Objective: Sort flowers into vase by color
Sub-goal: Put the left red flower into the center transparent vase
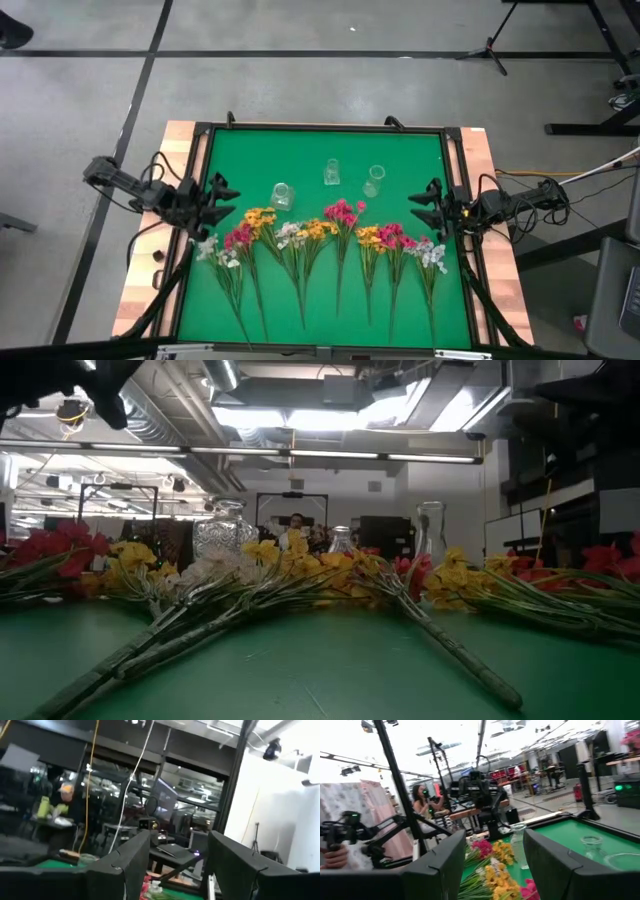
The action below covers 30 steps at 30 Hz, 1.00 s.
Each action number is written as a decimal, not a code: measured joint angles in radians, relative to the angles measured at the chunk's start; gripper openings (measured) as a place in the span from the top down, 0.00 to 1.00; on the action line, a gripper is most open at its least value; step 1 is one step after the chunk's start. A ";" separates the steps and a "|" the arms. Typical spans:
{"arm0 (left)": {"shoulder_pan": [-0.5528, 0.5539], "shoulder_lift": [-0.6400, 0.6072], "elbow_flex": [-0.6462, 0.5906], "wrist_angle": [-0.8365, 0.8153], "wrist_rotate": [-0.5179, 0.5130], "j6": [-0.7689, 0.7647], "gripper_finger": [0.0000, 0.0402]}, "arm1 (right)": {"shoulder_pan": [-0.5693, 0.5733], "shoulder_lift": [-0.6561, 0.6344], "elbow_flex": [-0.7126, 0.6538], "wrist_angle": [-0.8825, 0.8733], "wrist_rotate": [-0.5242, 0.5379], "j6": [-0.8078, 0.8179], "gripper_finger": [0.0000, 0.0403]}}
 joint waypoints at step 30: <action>-0.036 0.818 0.682 -0.653 0.138 -0.834 0.51 | 0.000 0.000 0.000 -0.010 0.057 0.012 0.50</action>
